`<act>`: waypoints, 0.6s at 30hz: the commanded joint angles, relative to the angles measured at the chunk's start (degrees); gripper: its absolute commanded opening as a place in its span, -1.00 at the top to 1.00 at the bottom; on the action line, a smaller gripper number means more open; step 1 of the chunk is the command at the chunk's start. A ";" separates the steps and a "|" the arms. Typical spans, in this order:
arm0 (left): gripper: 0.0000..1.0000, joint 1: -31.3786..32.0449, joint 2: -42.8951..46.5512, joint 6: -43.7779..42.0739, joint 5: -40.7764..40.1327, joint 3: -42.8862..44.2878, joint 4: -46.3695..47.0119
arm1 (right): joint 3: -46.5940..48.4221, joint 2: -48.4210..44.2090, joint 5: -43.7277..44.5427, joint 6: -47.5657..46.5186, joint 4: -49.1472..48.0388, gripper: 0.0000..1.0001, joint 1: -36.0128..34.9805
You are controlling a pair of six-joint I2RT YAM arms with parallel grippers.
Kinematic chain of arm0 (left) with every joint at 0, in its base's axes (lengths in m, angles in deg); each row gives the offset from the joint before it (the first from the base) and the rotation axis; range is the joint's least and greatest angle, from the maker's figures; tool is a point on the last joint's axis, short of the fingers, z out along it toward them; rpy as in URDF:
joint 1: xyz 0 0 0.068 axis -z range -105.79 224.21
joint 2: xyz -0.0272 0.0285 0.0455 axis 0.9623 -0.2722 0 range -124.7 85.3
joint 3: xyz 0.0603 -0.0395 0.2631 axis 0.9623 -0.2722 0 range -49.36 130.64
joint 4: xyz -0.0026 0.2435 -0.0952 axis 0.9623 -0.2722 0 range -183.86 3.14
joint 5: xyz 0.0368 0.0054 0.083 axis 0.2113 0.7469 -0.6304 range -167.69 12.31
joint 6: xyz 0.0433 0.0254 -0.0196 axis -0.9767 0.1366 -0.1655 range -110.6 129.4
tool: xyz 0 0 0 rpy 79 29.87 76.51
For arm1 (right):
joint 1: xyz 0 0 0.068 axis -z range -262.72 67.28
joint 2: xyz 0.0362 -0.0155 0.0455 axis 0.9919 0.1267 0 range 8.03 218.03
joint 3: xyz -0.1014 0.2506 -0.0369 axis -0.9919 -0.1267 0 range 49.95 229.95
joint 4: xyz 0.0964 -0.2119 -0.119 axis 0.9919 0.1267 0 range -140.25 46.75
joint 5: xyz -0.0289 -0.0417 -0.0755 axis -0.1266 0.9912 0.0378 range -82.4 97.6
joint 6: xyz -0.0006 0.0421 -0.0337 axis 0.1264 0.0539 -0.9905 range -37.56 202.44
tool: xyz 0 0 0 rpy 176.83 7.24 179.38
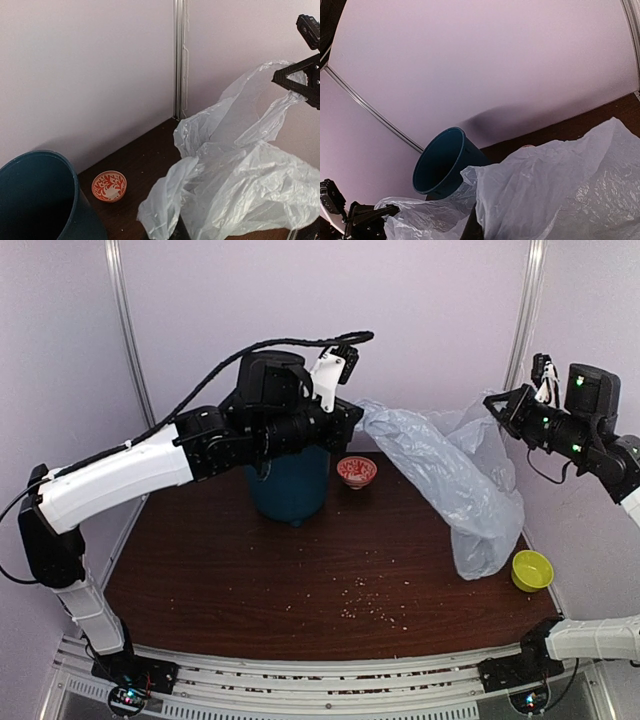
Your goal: Put the trash bags into the trash bin
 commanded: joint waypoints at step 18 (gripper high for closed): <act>-0.66 -1.94 4.47 0.58 -2.34 -2.25 -3.25 | 9.79 6.27 11.37 -2.12 -0.74 1.00 0.71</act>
